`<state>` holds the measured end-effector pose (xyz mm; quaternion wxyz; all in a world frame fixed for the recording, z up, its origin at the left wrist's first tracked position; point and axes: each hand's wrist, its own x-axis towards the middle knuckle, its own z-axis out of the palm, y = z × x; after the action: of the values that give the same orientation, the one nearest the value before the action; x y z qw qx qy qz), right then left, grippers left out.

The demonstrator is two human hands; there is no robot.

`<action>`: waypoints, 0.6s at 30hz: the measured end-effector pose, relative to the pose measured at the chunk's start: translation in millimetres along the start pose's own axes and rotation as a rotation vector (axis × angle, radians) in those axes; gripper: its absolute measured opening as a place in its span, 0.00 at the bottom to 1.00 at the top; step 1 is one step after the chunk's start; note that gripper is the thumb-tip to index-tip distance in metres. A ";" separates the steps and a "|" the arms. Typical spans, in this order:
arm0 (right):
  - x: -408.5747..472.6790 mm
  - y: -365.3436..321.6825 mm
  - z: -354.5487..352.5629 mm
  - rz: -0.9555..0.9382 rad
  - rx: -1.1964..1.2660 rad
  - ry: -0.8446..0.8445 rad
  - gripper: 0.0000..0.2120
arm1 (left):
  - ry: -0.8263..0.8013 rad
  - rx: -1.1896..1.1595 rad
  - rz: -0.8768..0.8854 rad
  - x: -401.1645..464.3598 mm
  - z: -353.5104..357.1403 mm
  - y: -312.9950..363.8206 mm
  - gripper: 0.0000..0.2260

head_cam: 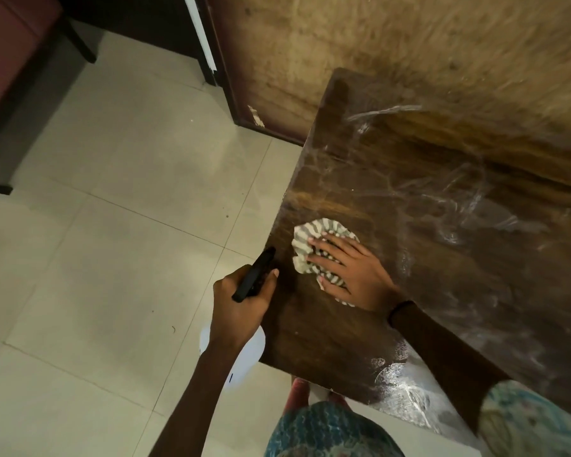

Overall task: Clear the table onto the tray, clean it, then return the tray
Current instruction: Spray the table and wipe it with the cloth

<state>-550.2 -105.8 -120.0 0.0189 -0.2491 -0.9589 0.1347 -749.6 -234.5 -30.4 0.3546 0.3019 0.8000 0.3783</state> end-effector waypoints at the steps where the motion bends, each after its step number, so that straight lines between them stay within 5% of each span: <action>1: 12.2 -10.2 2.2 0.026 0.001 0.023 0.21 | 0.000 0.014 0.029 1.5 0.8 1.3 0.08; 6: 30.7 -55.7 16.9 -0.029 0.064 0.053 0.20 | -0.017 0.084 0.107 6.1 5.7 9.8 0.08; 12: -51.6 -35.2 21.8 -0.281 -0.018 -0.082 0.21 | -0.097 0.072 0.079 7.7 19.9 17.3 0.08; 18: -69.9 -4.7 10.8 -0.147 -0.001 -0.033 0.21 | -0.204 0.106 0.079 13.6 52.1 24.6 0.13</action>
<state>-492.4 -146.2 -127.0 0.0128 -0.1760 -0.9748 0.1364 -710.5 -190.8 -39.0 0.4022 0.3885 0.7663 0.3164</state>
